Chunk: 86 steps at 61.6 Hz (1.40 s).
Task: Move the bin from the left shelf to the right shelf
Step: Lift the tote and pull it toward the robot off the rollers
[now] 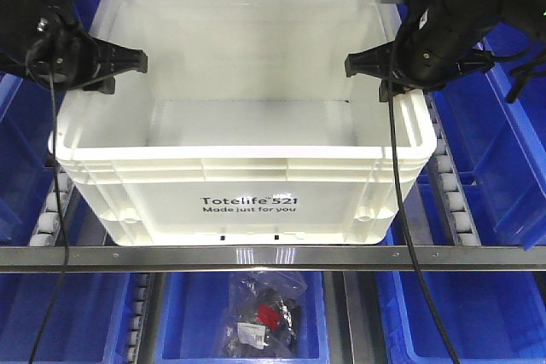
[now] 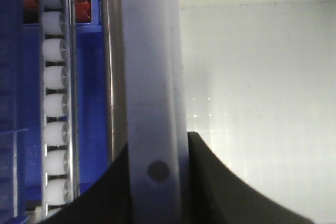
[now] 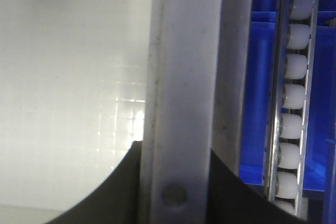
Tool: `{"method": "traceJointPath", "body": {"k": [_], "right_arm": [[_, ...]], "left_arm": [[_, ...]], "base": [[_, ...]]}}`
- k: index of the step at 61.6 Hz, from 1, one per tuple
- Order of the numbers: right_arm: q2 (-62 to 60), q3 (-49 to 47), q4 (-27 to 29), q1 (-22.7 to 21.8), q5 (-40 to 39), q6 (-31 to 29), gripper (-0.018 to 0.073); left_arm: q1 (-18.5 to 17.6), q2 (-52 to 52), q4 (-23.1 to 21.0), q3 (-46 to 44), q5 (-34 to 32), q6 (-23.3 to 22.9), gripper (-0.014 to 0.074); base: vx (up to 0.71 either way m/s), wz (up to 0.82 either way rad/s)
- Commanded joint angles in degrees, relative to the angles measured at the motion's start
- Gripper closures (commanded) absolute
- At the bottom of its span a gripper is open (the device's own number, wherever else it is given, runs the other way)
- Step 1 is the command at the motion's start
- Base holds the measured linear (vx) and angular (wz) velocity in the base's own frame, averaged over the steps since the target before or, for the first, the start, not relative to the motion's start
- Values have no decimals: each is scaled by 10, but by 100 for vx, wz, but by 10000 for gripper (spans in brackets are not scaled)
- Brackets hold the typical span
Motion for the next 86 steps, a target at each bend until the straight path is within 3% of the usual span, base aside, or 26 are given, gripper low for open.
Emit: {"method": "traceJointPath", "body": {"k": [1, 86], "right_arm": [[-49, -22, -15, -2, -43, -8, 538], [-80, -21, -4, -3, -30, -8, 538]], "left_arm": [[-3, -56, 24, -26, -35, 8, 603], [-3, -97, 24, -26, -31, 8, 603]], "base": [[0, 0], [0, 0]]}}
